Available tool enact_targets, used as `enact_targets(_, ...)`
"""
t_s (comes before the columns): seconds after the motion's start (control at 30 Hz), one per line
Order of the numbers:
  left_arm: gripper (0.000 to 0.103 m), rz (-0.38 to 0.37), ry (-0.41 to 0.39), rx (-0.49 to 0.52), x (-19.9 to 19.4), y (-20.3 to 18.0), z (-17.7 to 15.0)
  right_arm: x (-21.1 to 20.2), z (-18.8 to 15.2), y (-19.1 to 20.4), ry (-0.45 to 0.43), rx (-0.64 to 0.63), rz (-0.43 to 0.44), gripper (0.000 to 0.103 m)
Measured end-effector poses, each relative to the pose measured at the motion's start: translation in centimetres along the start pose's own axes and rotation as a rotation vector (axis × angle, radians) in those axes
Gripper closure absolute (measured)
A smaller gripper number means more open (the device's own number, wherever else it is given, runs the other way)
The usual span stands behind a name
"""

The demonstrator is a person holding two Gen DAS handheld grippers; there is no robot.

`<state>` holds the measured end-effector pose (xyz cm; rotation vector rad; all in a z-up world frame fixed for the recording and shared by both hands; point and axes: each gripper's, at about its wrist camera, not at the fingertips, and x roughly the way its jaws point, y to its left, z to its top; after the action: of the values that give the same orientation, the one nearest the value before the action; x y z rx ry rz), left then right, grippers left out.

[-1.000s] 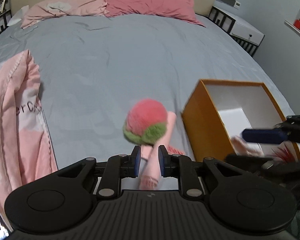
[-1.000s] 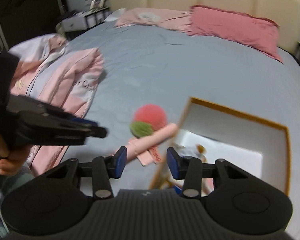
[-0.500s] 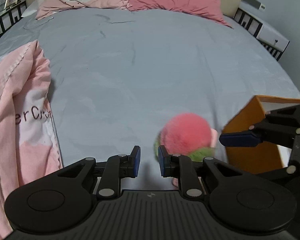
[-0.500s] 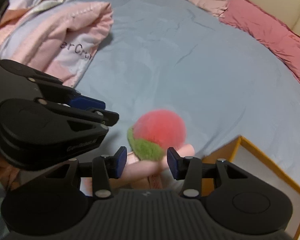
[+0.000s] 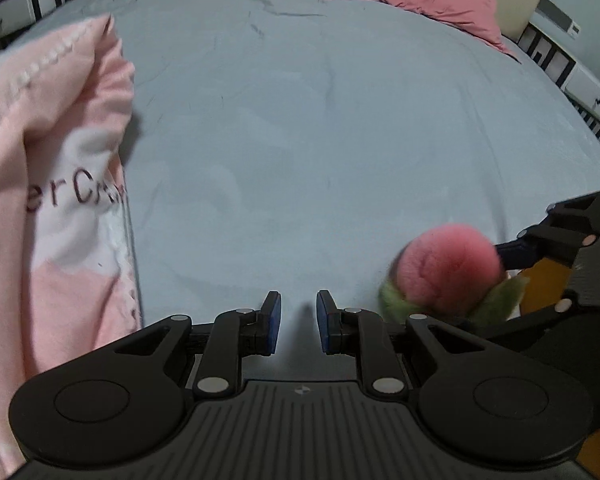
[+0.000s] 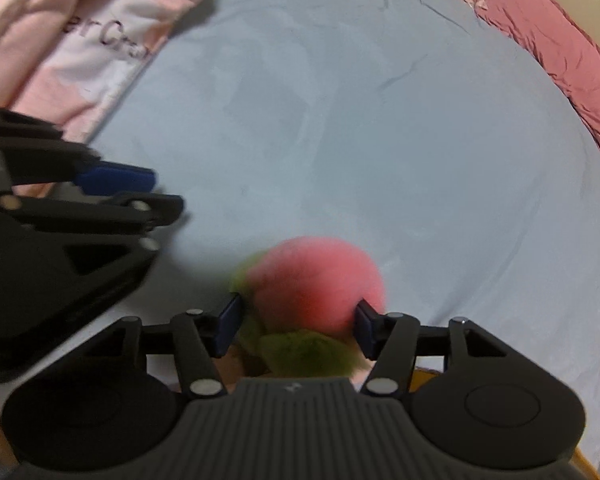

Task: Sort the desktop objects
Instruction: 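Grasp the pink-and-green pom-pom with the right gripper, then carry the pom-pom into the box and open the right gripper while the left grasps the pink roller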

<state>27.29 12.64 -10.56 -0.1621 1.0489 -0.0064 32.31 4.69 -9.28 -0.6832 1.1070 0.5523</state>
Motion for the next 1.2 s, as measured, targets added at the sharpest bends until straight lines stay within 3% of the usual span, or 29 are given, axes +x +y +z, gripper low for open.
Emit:
enact_targets(0.43, 0.083, 0.001, 0.009, 0.022, 0.5, -0.3, 0.3, 2.1, 0.1, -0.5, 0.039, 0.029, -0.011, 0.051)
enact_targets(0.63, 0.083, -0.033, 0.007, -0.011, 0.1, 0.2, 0.5, -0.1, -1.4, 0.3, -0.032, 0.016, 0.097, 0.054)
enact_targets(0.8, 0.083, -0.057, -0.034, -0.005, -1.3, 0.6, -0.1, -2.7, -3.0, 0.9, -0.096, 0.025, 0.099, 0.055)
enact_targets(1.0, 0.083, -0.077, -0.108, -0.013, -3.1, 0.9, -0.1, -7.8, -4.7, -0.6, -0.183, 0.133, 0.167, 0.056)
enact_targets(1.2, 0.082, -0.109, -0.119, 0.007, -3.8, 0.2, -0.6, -11.9, -6.8, -1.2, -0.274, 0.224, 0.21, 0.056)
